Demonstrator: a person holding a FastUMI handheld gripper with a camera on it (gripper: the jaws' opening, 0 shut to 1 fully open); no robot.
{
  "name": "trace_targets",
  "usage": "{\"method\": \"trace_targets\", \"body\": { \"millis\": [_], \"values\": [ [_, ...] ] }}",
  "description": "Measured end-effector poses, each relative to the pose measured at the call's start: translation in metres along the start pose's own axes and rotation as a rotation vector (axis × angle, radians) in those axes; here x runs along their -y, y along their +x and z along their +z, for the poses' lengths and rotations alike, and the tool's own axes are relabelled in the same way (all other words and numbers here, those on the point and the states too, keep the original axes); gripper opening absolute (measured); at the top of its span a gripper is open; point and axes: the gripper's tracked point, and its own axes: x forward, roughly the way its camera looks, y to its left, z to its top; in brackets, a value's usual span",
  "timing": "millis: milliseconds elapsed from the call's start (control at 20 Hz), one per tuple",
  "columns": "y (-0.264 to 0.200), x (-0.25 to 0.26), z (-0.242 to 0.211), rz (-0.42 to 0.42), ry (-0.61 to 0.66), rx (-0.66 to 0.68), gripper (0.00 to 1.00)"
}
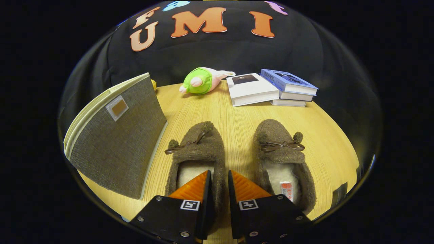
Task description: Open the storage box then place both shoes into the box .Put the left shoe in first, then the right shoe, with the right side of both shoes facing outward in a uniform manner.
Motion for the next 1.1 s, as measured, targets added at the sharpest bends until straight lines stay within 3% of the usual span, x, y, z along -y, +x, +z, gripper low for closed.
{"method": "trace_targets", "body": {
  "millis": [300,350,550,1100],
  "values": [
    [0.008,-0.006,-0.004,0.048,0.113,-0.059,0.24],
    [0.006,-0.006,-0.002,0.059,0.132,-0.051,0.11],
    [0.005,-0.004,0.0,0.03,0.227,-0.031,0.0],
    [-0.035,-0.02,0.073,0.053,0.334,0.079,0.0]
  ]
}}
